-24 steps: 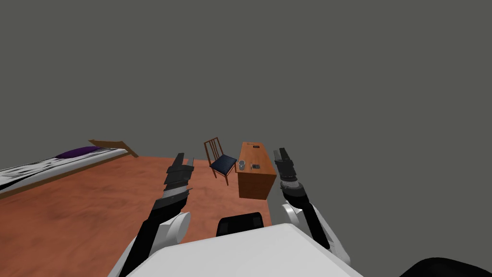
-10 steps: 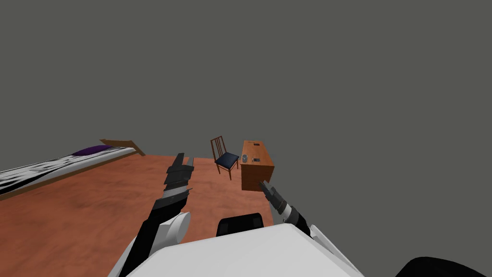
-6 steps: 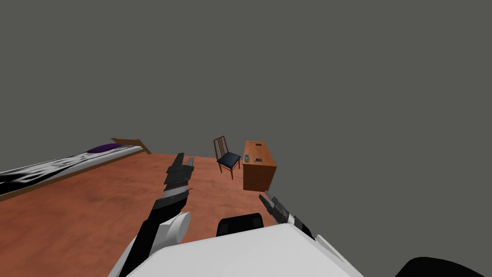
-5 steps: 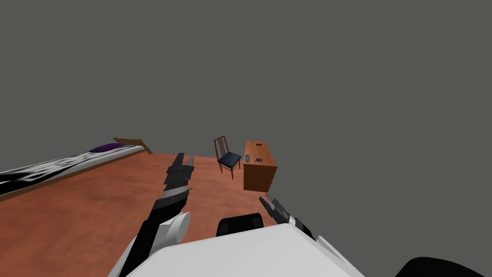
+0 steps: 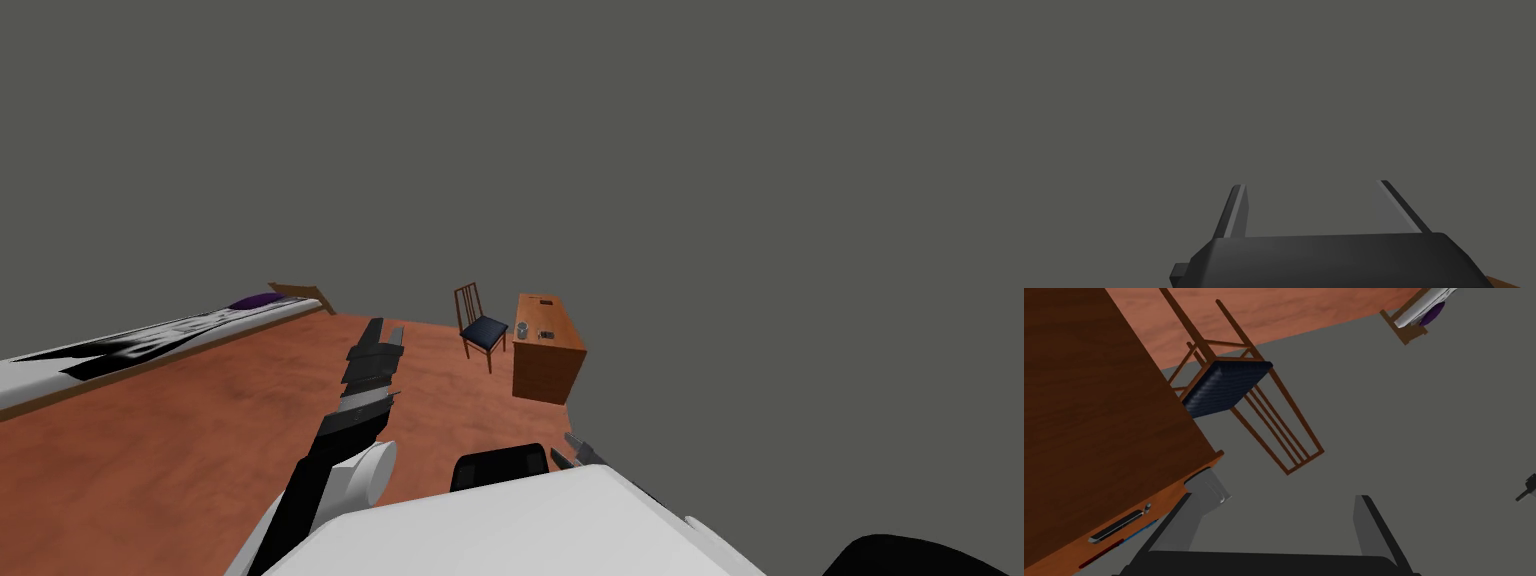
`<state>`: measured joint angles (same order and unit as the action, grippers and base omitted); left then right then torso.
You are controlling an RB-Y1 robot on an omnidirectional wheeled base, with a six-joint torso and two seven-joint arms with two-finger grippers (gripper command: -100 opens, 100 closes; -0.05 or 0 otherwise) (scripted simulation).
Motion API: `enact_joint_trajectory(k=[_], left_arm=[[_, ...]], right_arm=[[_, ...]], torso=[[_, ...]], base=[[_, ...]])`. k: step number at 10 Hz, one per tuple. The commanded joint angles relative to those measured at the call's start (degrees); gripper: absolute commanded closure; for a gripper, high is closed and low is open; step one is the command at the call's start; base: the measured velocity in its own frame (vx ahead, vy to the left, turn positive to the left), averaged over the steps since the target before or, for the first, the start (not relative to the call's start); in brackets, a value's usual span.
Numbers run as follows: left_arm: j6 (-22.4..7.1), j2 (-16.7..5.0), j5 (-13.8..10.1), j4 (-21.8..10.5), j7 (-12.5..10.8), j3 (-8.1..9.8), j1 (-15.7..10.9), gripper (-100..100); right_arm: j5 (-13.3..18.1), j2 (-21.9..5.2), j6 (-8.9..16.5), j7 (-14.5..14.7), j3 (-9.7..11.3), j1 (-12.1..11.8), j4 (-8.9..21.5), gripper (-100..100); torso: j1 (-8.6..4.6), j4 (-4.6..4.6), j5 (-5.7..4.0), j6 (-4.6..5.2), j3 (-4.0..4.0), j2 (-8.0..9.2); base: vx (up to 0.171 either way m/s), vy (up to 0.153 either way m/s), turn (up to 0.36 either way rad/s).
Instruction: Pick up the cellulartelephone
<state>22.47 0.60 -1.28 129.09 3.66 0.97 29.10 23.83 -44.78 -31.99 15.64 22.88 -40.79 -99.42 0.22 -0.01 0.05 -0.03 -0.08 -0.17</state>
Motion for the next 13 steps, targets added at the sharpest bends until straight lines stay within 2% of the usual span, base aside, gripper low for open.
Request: enact_joint_trajectory(k=[1, 2, 3, 4, 6, 7, 8, 9, 10, 11, 12, 13], left_arm=[[0.00, 0.00, 0.00, 0.00, 0.00, 0.00, 0.00, 0], [0.00, 0.00, 0.00, 0.00, 0.00, 0.00, 0.00, 0], [0.00, 0.00, 0.00, 0.00, 0.00, 0.00, 0.00, 0], [0.00, 0.00, 0.00, 0.00, 0.00, 0.01, 0.01, 0], [0.00, 0.00, 0.00, 0.00, 0.00, 0.01, 0.01, 0], [0.00, 0.00, 0.00, 0.00, 0.00, 0.01, 0.01, 0], [0.00, 0.00, 0.00, 0.00, 0.00, 0.00, 0.00, 0], [0.00, 0.00, 0.00, 0.00, 0.00, 0.01, 0.01, 0], [0.00, 0.00, 0.00, 0.00, 0.00, 0.00, 0.01, 0], [0.00, 0.00, 0.00, 0.00, 0.00, 0.01, 0.01, 0], [0.00, 0.00, 0.00, 0.00, 0.00, 0.01, 0.01, 0], [0.00, -0.01, 0.00, 0.00, 0.00, 0.01, 0.01, 0]], right_arm=[[0.74, -1.80, 0.41, 0.18, 0.69, -0.05, 1.35, -100], [2.22, -4.39, 0.30, 0.88, 2.06, 0.00, 3.61, -100], [2.22, -4.58, 0.30, 0.88, 2.06, 0.00, 4.54, -100], [3.64, -6.98, 0.18, 1.60, 3.41, 0.16, 6.98, -100], [3.64, -7.31, 0.18, 1.60, 3.41, 0.16, 7.77, -100], [4.99, -9.99, 0.05, 2.35, 4.73, 0.41, 9.92, -100], [4.99, -9.99, 0.05, 2.35, 4.73, 0.41, 10.68, -100], [6.26, -12.40, -0.09, 3.11, 6.03, 0.77, 13.50, -100], [6.26, -12.60, -0.09, 3.11, 6.03, 0.77, 14.24, -100], [7.46, -13.94, -0.24, 3.88, 7.28, 1.22, 17.43, -100], [7.46, -15.11, -0.24, 3.88, 7.28, 1.22, 17.43, -100], [8.57, -16.91, -0.41, 4.65, 8.50, 1.76, 20.04, -100]], torso=[[0.00, 0.00, 0.00, 0.00, 0.00, 0.00], [-0.03, 0.00, 0.01, 0.02, -0.01, -0.02], [-0.02, -0.01, 0.00, -0.01, -0.04, -0.06], [-0.07, -0.01, -0.01, 0.03, -0.02, -0.03], [-0.08, -0.02, 0.00, 0.02, -0.04, -0.07], [-0.13, 0.00, -0.02, 0.03, 0.01, 0.03], [-0.13, -0.01, -0.01, 0.00, -0.03, -0.05], [-0.11, -0.01, -0.03, 0.01, -0.05, -0.08], [-0.03, -0.04, 0.00, -0.01, -0.11, -0.19], [-0.06, -0.04, 0.00, 0.03, -0.12, -0.19], [-0.08, -0.05, 0.00, 0.00, -0.14, -0.25], [-0.13, -0.05, -0.01, 0.02, -0.12, -0.20]], base=[[0.042, 0.050, 0.077], [0.054, 0.055, 0.172], [0.046, 0.032, 0.074], [0.063, 0.037, 0.150], [0.037, 0.024, 0.042], [0.055, 0.022, 0.139], [0.060, 0.028, 0.133], [0.095, 0.055, 0.247], [0.090, 0.035, 0.075], [0.105, 0.032, 0.160], [0.087, 0.013, 0.116], [0.109, 0.018, 0.207]])
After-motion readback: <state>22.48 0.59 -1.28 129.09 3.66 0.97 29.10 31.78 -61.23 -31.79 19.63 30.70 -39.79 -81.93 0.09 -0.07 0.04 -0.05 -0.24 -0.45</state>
